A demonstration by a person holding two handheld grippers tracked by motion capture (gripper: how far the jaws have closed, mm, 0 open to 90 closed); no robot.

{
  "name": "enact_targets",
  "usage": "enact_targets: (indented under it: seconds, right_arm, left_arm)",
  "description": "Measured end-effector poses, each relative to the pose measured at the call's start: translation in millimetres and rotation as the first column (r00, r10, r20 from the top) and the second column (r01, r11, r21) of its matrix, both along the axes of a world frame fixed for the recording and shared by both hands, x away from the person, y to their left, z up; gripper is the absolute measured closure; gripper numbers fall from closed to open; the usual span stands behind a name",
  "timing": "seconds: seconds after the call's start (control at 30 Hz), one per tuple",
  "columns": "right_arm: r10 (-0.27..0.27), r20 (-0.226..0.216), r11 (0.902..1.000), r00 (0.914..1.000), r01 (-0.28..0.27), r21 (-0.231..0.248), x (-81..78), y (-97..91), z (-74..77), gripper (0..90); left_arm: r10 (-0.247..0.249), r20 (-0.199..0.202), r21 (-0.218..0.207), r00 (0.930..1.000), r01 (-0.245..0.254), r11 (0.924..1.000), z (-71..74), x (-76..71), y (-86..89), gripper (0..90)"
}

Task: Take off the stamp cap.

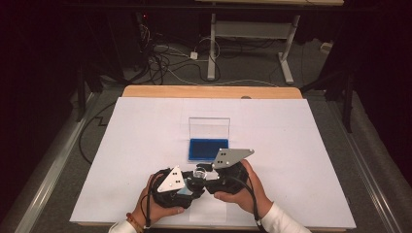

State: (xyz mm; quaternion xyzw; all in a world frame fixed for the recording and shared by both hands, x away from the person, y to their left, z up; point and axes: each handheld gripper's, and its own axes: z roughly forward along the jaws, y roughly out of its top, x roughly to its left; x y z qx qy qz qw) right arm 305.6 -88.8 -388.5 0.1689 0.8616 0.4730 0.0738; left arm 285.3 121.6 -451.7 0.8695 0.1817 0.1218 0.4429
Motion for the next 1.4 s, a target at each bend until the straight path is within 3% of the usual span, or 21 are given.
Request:
enact_targets:
  seconds: [0.37, 0.5, 0.67, 0.83, 0.9, 1.03, 1.2, 1.27, 1.3, 1.33, 1.4]
  right_arm:
    - [-0.002, -0.014, 1.0000, 0.9999, 0.002, 0.004, 1.0, -1.2, -0.1, 57.0]
    - [-0.003, -0.013, 1.0000, 0.9999, 0.003, 0.002, 0.7, -1.2, -0.4, 57.0]
    - [-0.002, -0.022, 1.0000, 0.9998, 0.002, -0.006, 0.6, -0.5, -2.1, 57.0]
    - [-0.011, -0.068, 0.9998, 0.9976, 0.012, 0.014, 4.2, -2.7, -5.3, 57.0]
    - [-0.011, -0.077, 0.9997, 0.9970, 0.013, 0.020, 5.5, -3.9, -5.7, 57.1]
    - [-0.022, -0.031, 0.9997, 0.9993, 0.022, 0.013, 1.8, -1.7, -5.3, 57.1]
    - [-0.023, -0.006, 0.9997, 0.9997, 0.023, 0.012, -0.8, -0.5, -6.5, 57.1]
    - [-0.017, 0.008, 0.9998, 0.9998, 0.017, 0.014, -2.1, -1.0, -5.6, 57.1]
    - [-0.012, 0.022, 0.9995, 0.9997, 0.011, 0.031, -4.0, -2.3, -2.6, 57.1]
    - [-0.005, 0.019, 0.9988, 0.9998, 0.004, 0.049, -5.0, -4.8, 2.0, 57.1]
    - [-0.020, 0.039, 0.9988, 0.9991, 0.018, 0.045, -6.3, -9.4, 9.8, 57.1]
  left_arm:
    - [0.006, 0.045, 0.052, 0.9990, -0.009, 0.9986, 1.7, -3.5, -3.2, 36.2]
    - [0.009, 0.066, 0.093, 0.9978, -0.015, 0.9955, 3.6, -4.7, -3.9, 36.5]
    - [0.005, 0.053, 0.121, 0.9986, -0.011, 0.9926, 4.0, -5.0, -4.4, 36.7]
    - [0.009, 0.057, 0.133, 0.9983, -0.016, 0.9910, 3.4, -5.4, -4.1, 36.8]
    - [0.004, 0.032, 0.111, 0.9995, -0.007, 0.9938, 3.3, -3.8, -3.2, 36.8]
    - [0.009, -0.019, 0.083, 0.9998, -0.007, 0.9965, 2.0, -0.5, -3.9, 36.9]
    - [-0.007, -0.044, 0.062, 0.9990, 0.010, 0.9980, 1.2, 1.6, -1.1, 36.9]
    - [0.021, -0.085, 0.060, 0.9962, -0.016, 0.9981, -2.7, 6.7, 3.6, 37.1]
    - [0.043, -0.090, 0.059, 0.9951, -0.038, 0.9976, -6.4, 9.4, 8.4, 37.1]
    - [0.028, -0.104, 0.051, 0.9941, -0.023, 0.9985, -8.6, 11.3, 12.4, 37.0]
    - [0.040, -0.080, 0.068, 0.9960, -0.034, 0.9971, -7.9, 10.1, 14.3, 37.0]
